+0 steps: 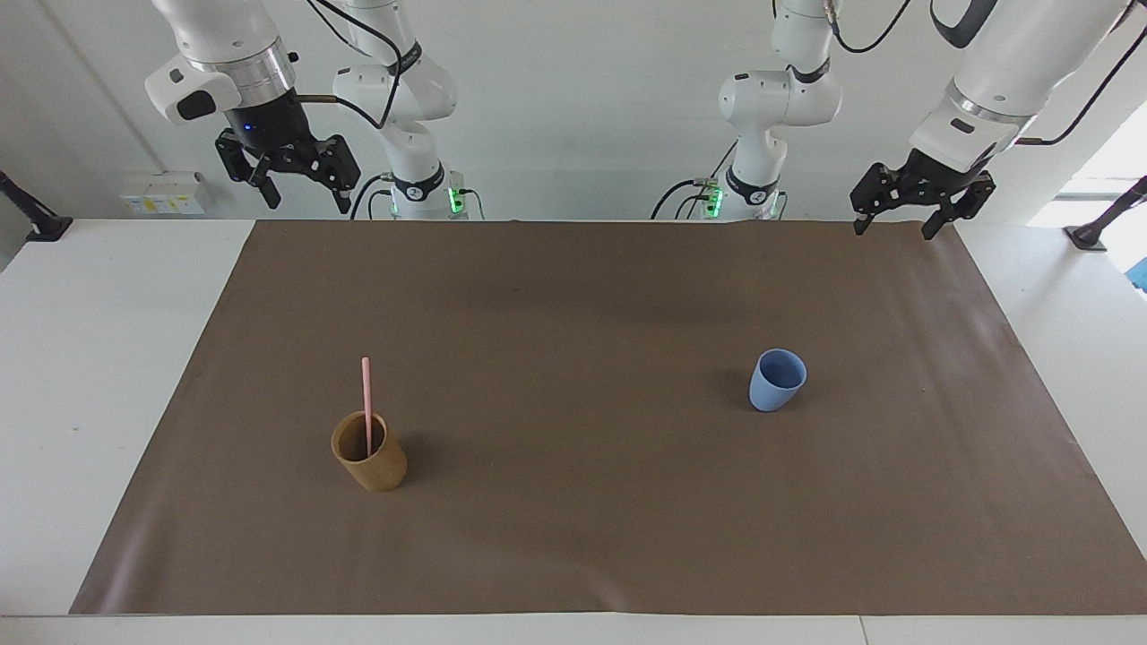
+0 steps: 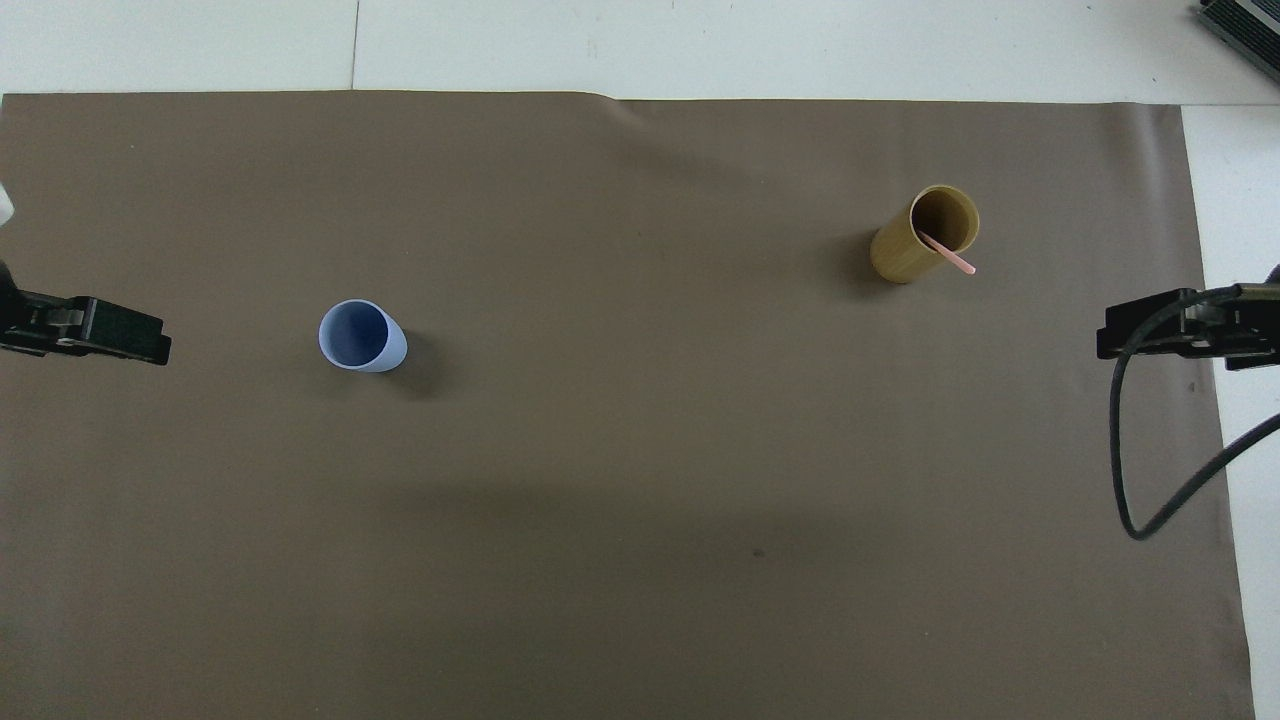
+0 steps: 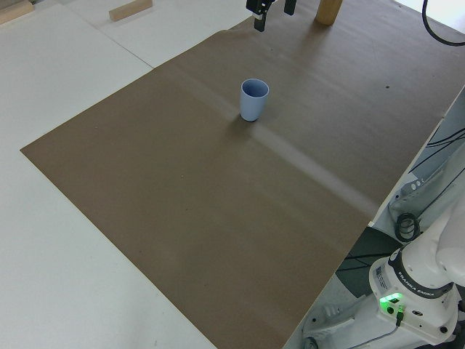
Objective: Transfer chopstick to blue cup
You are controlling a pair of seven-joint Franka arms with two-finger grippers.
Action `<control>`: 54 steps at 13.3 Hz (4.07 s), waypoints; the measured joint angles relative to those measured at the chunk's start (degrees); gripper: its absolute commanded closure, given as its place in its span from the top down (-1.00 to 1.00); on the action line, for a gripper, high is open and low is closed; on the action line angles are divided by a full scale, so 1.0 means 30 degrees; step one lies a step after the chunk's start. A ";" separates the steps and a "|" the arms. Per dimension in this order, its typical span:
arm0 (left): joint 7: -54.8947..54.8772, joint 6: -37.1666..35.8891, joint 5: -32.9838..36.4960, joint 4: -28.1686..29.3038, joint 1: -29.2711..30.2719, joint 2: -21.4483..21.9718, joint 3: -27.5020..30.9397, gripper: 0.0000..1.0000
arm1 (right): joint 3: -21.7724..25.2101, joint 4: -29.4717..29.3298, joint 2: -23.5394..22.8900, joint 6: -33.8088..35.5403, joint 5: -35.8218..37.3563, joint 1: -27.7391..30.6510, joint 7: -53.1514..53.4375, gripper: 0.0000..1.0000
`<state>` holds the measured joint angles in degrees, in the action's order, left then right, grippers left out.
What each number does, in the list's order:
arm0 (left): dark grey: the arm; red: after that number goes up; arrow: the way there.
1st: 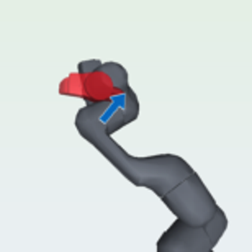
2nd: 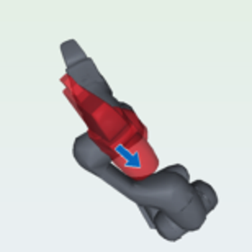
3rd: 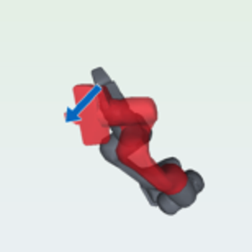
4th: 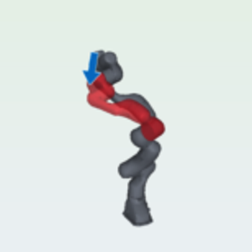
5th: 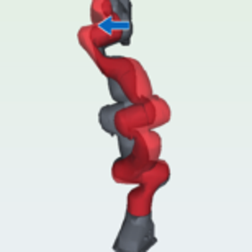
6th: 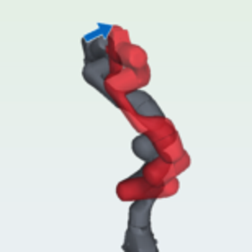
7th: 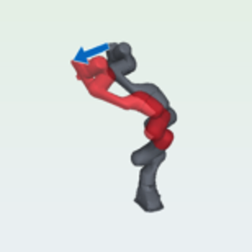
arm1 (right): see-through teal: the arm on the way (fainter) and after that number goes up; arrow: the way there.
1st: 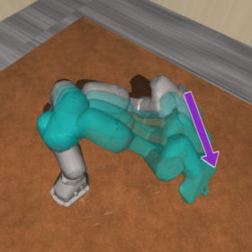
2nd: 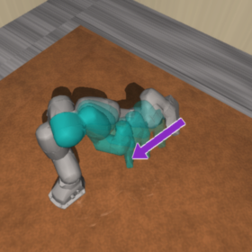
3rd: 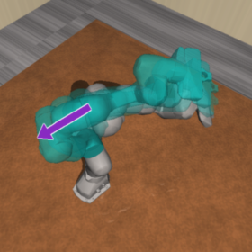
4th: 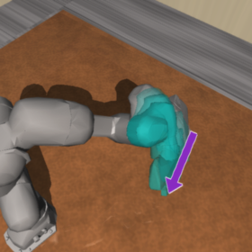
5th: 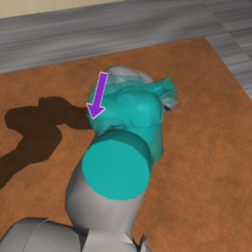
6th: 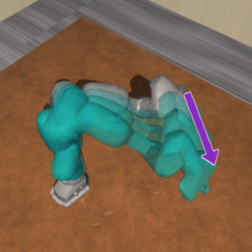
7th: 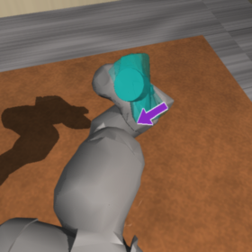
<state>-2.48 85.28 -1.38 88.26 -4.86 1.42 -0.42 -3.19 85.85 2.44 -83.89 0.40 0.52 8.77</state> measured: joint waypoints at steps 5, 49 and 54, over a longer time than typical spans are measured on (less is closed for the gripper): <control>0.0000 -0.0067 0.0000 0.0018 0.0000 0.0000 0.0000 1.00 | 0.0021 0.0000 0.0000 0.0000 0.0000 0.0027 0.0000 1.00; 0.4121 1.2891 -0.0015 0.8007 -0.1009 -0.3718 -0.0298 1.00 | 0.0067 0.0000 0.0000 0.0000 0.0000 0.0049 0.0000 1.00; 0.3672 1.4039 -0.0015 0.8744 -0.1009 -0.4054 -0.0297 -0.05 | 0.0066 0.0001 0.0000 0.0000 0.0000 0.0049 0.0000 1.00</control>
<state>8.53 127.39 -1.42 114.49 -7.89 -10.74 -1.31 -2.99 85.85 2.44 -83.89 0.40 0.66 8.77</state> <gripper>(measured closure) 0.035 0.000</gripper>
